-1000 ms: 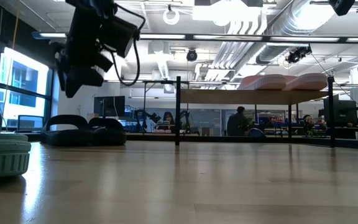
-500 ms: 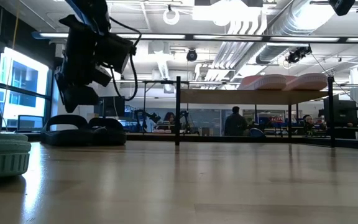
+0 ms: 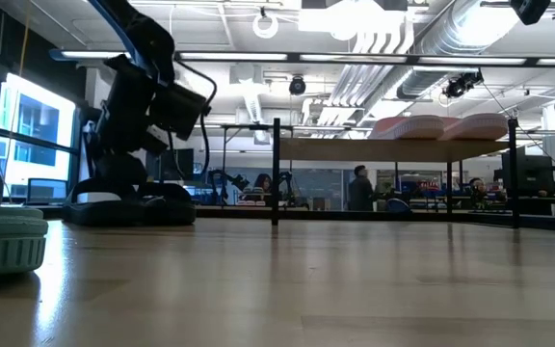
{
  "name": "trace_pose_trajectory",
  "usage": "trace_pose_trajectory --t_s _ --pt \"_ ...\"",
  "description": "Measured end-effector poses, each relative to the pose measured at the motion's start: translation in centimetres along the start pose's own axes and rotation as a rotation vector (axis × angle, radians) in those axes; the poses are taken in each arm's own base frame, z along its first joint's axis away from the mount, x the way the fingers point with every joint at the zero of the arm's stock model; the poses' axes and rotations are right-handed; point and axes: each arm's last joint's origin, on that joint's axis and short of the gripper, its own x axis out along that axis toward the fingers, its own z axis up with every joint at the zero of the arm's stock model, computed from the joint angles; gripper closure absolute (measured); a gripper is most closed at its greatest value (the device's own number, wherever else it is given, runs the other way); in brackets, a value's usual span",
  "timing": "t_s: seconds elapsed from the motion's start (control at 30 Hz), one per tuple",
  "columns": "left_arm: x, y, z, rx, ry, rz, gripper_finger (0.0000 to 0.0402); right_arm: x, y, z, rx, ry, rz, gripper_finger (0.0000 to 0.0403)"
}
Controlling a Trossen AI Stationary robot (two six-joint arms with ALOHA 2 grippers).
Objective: Pick and place slides into the shelf
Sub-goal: Move the left black slide in front of the shelf
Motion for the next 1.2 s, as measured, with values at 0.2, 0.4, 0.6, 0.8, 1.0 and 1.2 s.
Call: trace_pose_trajectory --t_s 0.2,0.4,0.6,0.8,1.0,1.2 --pt "0.8 -0.6 0.3 0.017 0.031 0.024 0.0224 0.0 0.0 0.0 0.014 0.0 0.0 0.0403" --pt "0.9 -0.6 0.4 0.013 0.021 0.041 0.0226 0.0 0.0 0.0 0.014 0.0 0.0 0.0403" --pt "0.9 -0.6 0.5 0.011 0.013 0.037 0.0285 0.0 0.0 0.0 0.014 0.0 0.0 0.0403" --pt "0.9 -0.6 0.5 0.013 0.013 0.04 0.0385 0.0 0.0 0.0 0.009 0.0 0.0 0.0403" --pt "0.5 -0.4 0.5 0.014 0.035 0.034 0.0383 0.0 -0.1 0.0 0.006 -0.004 -0.019 0.0403" --pt "-1.5 1.0 0.8 -0.035 0.009 0.001 0.0393 0.0 -0.1 0.0 0.006 -0.01 -0.039 0.0403"
